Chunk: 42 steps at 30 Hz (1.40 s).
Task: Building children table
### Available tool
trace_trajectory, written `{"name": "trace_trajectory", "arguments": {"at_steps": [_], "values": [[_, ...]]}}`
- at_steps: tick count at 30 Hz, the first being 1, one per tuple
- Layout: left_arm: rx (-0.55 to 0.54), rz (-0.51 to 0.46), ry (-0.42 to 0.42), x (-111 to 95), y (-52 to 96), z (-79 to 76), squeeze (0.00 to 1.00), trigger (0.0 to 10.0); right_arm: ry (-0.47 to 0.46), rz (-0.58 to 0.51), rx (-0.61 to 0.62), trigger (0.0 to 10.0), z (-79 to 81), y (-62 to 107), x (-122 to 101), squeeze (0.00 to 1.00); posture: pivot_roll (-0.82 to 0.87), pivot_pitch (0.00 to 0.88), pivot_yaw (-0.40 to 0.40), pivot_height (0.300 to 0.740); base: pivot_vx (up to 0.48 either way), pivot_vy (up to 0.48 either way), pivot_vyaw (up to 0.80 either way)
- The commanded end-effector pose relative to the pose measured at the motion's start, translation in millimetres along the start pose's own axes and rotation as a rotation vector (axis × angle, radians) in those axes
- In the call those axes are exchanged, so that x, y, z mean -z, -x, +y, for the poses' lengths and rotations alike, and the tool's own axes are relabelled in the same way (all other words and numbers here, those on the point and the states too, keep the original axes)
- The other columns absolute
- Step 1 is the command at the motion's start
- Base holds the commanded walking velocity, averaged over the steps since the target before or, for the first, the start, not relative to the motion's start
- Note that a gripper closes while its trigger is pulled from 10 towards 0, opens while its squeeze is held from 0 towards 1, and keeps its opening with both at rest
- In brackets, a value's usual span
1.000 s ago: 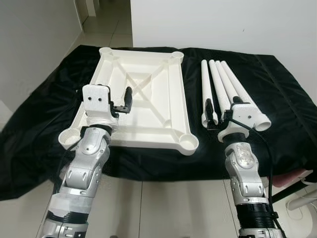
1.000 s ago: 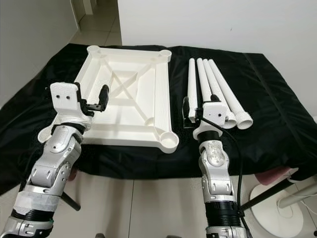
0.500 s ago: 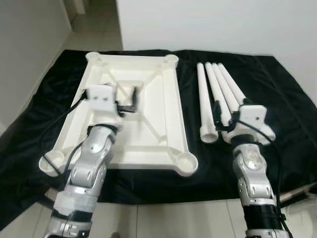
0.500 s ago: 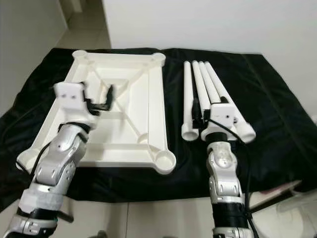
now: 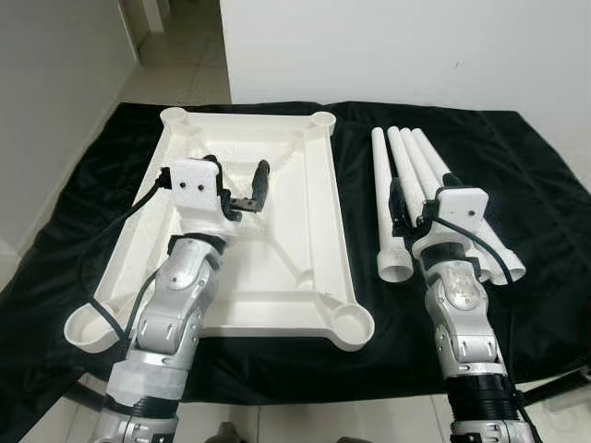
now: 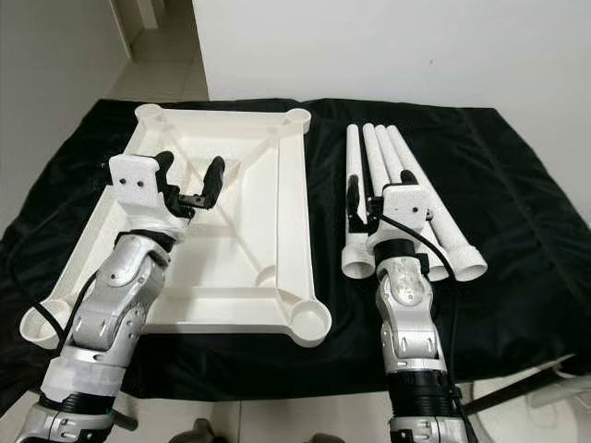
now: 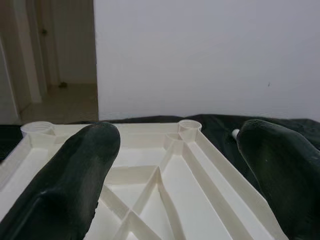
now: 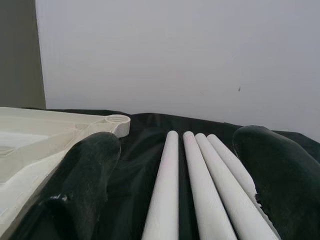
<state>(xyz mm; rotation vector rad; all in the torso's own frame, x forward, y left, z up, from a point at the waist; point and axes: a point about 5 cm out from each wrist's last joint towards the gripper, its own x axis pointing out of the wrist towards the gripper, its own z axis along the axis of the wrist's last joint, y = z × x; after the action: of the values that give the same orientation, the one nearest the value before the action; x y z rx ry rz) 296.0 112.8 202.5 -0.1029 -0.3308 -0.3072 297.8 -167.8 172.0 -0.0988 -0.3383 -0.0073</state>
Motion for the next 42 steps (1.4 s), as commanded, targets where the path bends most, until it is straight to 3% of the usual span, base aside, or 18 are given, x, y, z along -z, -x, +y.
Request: {"name": "trace_trajectory", "arguments": {"at_steps": [1, 2, 7, 14, 34, 42], "values": [[0.073, -0.019, 0.008, -3.7, 2.3, -5.4, 0.00, 10.0, -0.010, 0.020, 0.001, 10.0, 1.7, 2.4, 2.5, 0.00, -0.07, 0.000, -0.003, 0.740, 0.000, 0.000, 0.00], [0.184, -0.032, 0.035, -8.4, 7.1, -13.5, 0.00, 10.0, -0.035, 0.046, 0.010, 10.0, 3.4, 6.5, 5.6, 0.00, -0.07, 0.000, -0.002, 0.740, 0.000, 0.000, 0.00], [0.337, -0.013, 0.017, -9.9, 14.7, -26.3, 0.00, 10.0, -0.099, 0.113, 0.013, 10.0, 9.5, 13.5, 14.8, 0.00, -0.07, 0.003, 0.000, 0.740, 0.000, 0.000, 0.00], [0.432, 0.025, -0.019, -4.5, 24.1, -35.2, 0.00, 10.0, -0.130, 0.197, 0.029, 10.0, 15.0, 18.3, 27.1, 0.00, -0.07, 0.008, 0.004, 0.740, 0.000, 0.000, 0.00], [0.476, 0.059, -0.018, -4.2, 32.2, -41.8, 0.00, 10.0, -0.158, 0.458, 0.084, 10.0, 15.6, 32.8, 66.0, 0.00, -0.06, 0.008, -0.001, 0.740, 0.000, 0.000, 0.00], [0.474, 0.060, -0.015, -4.2, 32.2, -42.9, 0.00, 10.0, -0.175, 0.499, 0.095, 10.0, 14.2, 35.8, 72.5, 0.00, -0.06, 0.006, 0.002, 0.740, 0.000, 0.000, 0.00]]}}
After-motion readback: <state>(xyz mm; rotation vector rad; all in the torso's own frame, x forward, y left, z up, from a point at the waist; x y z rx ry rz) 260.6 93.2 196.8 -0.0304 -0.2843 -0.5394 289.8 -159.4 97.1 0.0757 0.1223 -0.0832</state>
